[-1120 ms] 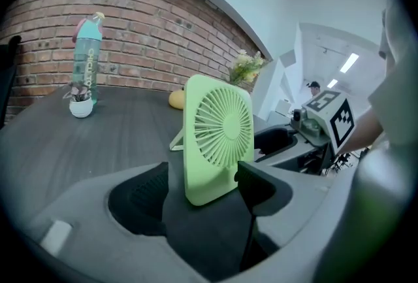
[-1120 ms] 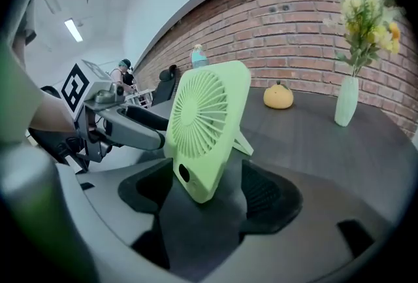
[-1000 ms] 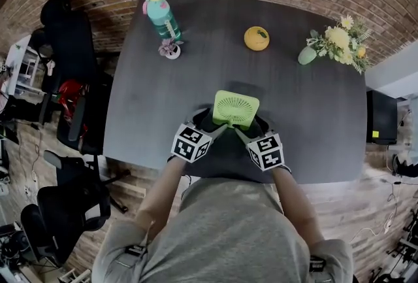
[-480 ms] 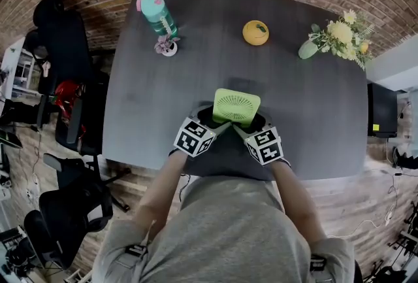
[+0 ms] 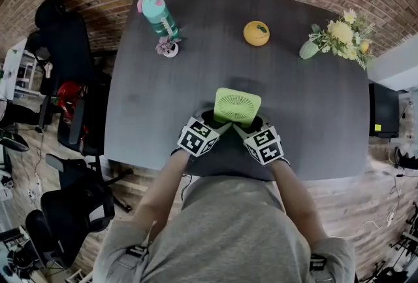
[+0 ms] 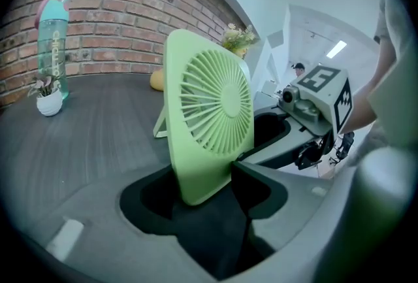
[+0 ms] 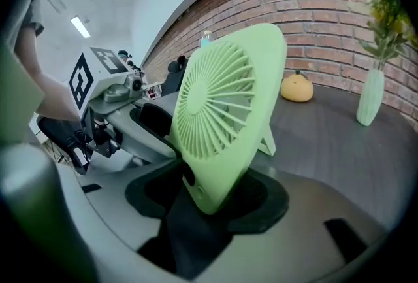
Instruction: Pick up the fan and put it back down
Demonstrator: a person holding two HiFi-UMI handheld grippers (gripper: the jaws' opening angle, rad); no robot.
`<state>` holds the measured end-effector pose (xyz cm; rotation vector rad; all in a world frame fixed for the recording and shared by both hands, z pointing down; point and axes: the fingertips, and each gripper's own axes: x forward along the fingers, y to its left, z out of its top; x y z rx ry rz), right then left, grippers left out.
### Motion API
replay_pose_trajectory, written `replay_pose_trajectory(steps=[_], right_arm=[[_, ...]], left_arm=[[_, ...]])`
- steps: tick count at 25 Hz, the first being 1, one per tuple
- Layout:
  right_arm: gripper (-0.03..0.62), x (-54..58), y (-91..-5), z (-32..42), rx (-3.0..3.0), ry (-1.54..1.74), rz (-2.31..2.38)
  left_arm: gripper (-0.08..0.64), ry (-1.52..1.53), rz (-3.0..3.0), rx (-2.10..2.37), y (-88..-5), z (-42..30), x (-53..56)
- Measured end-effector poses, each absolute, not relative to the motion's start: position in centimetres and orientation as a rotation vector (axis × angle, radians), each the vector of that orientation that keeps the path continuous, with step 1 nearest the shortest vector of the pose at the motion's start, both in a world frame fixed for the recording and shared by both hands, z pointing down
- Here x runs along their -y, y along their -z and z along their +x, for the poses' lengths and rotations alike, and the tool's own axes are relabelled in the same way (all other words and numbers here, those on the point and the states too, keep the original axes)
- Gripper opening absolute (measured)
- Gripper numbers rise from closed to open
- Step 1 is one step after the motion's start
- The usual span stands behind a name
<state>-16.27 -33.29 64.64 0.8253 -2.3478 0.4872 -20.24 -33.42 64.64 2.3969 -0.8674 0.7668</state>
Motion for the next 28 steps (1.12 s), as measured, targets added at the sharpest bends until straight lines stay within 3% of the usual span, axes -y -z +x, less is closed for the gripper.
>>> replay_pose_trajectory(steps=[28], right_arm=[[0.227, 28.0, -58.6, -11.6, 2.382, -0.28, 0.805]], left_arm=[[0.256, -0.703, 2.445, 1.046, -58.7, -15.6, 27.8]])
